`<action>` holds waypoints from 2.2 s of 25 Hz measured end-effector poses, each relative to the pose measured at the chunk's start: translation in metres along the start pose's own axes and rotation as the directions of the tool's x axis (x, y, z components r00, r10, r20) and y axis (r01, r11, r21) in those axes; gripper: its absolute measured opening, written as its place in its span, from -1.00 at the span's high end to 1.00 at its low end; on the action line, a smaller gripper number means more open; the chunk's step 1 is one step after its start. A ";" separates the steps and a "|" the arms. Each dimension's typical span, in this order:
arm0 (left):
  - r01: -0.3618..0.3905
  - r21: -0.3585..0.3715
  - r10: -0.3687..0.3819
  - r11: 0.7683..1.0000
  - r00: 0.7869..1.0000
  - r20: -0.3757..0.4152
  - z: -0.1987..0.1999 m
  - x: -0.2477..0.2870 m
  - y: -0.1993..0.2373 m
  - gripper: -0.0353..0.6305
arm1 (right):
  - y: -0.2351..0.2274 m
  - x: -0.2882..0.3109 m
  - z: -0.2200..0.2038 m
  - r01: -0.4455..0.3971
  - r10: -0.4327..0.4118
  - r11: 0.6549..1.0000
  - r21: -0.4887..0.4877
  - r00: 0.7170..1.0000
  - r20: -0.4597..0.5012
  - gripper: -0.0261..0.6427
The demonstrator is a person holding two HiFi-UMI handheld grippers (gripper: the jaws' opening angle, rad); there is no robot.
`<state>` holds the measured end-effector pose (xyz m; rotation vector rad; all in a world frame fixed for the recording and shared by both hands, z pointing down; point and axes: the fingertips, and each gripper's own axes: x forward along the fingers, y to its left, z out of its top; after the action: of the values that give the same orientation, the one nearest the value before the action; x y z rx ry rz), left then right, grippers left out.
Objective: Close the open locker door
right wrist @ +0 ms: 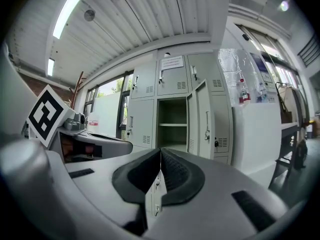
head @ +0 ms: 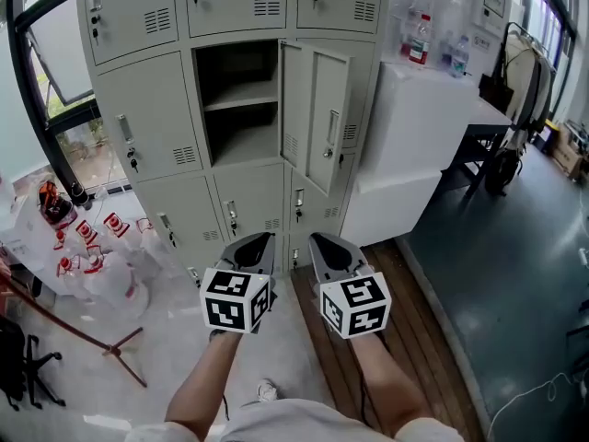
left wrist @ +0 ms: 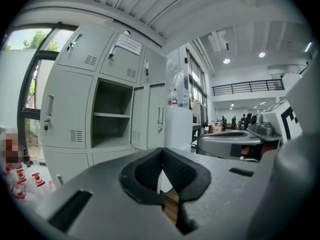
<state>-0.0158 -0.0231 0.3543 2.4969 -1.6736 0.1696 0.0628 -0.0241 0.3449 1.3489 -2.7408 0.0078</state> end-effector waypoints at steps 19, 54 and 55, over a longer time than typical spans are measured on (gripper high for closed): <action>0.133 -0.037 -0.132 0.990 0.991 0.016 0.005 0.029 0.064 0.88 | -0.001 0.056 0.007 0.142 -0.143 0.989 -0.027 0.989 -0.038 0.91; 0.204 0.064 -0.203 0.977 0.979 -0.027 0.035 0.200 0.049 0.88 | -0.159 0.135 0.025 0.150 -0.151 0.988 0.027 0.986 0.065 0.90; 0.204 0.066 -0.203 0.977 0.979 -0.027 0.036 0.205 0.048 0.88 | -0.164 0.137 0.026 0.148 -0.149 0.989 0.028 0.986 0.069 0.90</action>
<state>0.0176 -0.2338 0.3549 2.6860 -1.4150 0.2335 0.1070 -0.2339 0.3244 1.5862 -2.6968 -0.0186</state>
